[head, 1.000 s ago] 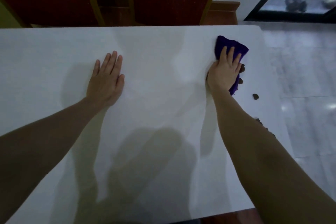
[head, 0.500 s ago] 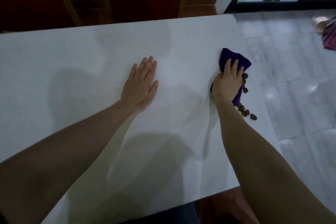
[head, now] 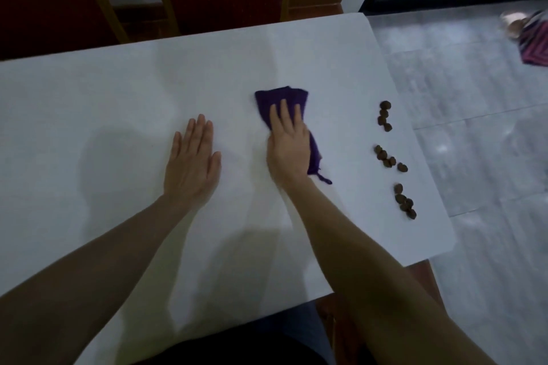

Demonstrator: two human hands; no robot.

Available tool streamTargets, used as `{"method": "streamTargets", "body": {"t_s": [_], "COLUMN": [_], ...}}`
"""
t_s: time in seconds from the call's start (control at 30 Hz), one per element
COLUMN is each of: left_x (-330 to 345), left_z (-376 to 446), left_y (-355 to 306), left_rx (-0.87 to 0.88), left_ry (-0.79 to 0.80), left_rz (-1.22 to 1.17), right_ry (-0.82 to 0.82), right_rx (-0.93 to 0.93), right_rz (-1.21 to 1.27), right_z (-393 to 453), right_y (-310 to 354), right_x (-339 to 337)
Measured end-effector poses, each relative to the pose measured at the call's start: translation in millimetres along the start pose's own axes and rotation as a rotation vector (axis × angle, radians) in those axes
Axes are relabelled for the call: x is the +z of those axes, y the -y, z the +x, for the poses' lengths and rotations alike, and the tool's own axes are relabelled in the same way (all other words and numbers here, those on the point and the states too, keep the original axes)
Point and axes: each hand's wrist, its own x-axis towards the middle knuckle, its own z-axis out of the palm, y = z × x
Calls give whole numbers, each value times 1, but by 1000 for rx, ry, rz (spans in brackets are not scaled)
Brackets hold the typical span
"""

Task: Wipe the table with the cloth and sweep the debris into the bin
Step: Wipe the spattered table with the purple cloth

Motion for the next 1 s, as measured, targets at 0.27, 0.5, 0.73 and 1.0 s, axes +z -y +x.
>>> {"method": "streamTargets", "body": {"t_s": [0.27, 0.5, 0.73, 1.0], "left_x": [9, 8, 1, 4], "left_z": [-25, -25, -31, -63], "left_y": [6, 5, 10, 23], "left_rx": [13, 22, 30, 40], "left_ry": [-1, -10, -5, 14], "left_rz": [38, 33, -18, 24], "right_ry": [-11, -79, -102, 27], "right_rx": [-68, 163, 321, -116], "right_rz": [26, 13, 12, 40], "right_z": [-81, -87, -86, -157], "right_y": [-53, -116, -60, 19], "right_x": [-9, -34, -17, 16]}}
